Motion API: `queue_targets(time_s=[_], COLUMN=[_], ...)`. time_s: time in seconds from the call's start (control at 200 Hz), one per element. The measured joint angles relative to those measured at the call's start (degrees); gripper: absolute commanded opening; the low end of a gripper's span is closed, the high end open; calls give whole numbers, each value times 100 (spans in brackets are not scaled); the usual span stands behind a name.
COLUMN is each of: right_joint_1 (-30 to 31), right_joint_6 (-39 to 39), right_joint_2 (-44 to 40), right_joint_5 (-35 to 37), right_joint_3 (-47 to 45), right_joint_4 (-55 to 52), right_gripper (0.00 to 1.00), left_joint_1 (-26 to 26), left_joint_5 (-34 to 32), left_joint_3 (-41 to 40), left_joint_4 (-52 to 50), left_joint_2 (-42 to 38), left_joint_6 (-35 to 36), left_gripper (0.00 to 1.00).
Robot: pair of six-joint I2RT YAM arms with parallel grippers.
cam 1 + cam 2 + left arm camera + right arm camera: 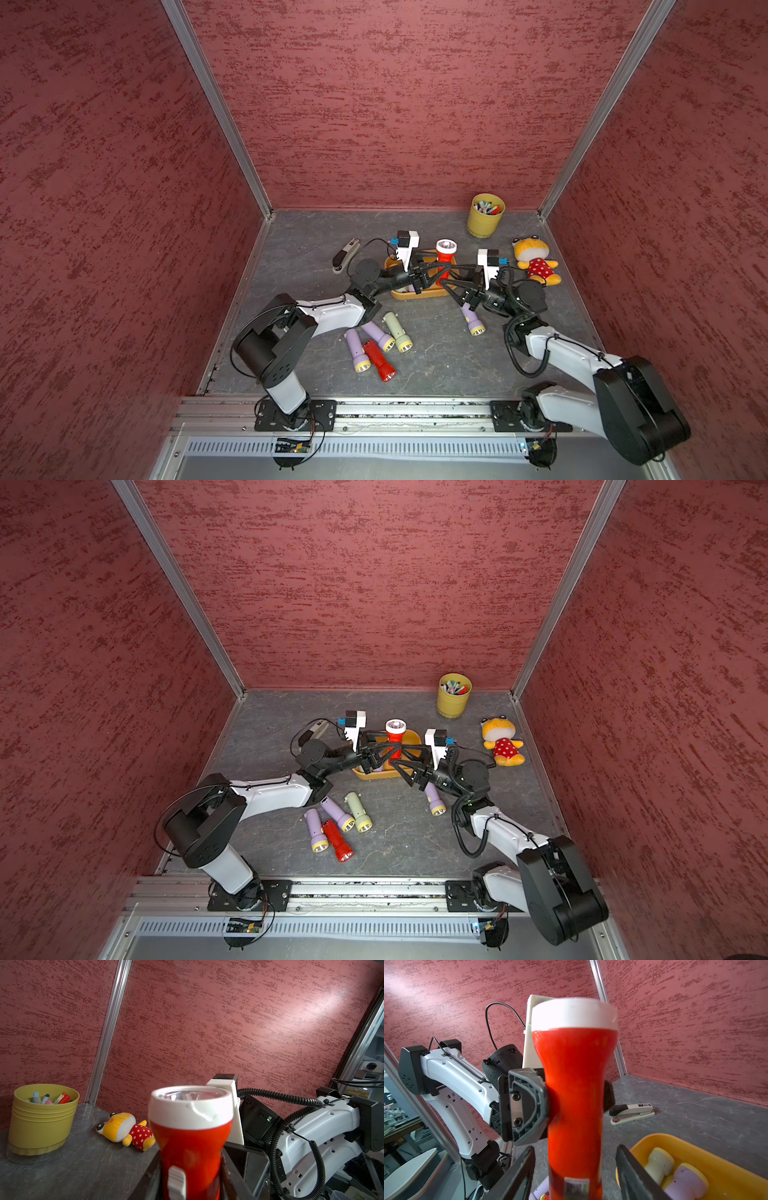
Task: Put the flashlights into the storage boxes
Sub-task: Pick up the flashlight from the center of the board.
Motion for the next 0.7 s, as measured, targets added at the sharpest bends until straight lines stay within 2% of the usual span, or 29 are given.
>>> queue_targets(time_s=[0.175, 0.351, 0.461, 0.531, 0.646, 0.701], right_joint_1=[31, 74, 81, 85, 87, 87], right_joint_6=[11, -35, -79, -120, -240, -302], right_joint_2=[120, 157, 155, 131, -24, -151], right_joint_5=[-50, -111, -90, -42, 173, 328], right_joint_3=[76, 153, 162, 162, 162, 166], right_joint_4=[-7, 9, -2, -146, -636, -964], right_gripper=[49, 34, 28, 26, 25, 25], left_joint_1=[-4, -2, 2, 13, 48, 83], left_joint_5=[44, 85, 72, 31, -289, -485], left_joint_3=[0, 0, 0, -2, -181, -352], left_joint_4=[52, 184, 214, 236, 164, 46], left_joint_2=[0, 2, 2, 0, -87, -203], left_joint_6=[-57, -133, -146, -177, -125, -83], left_gripper=[33, 35, 50, 64, 76, 78])
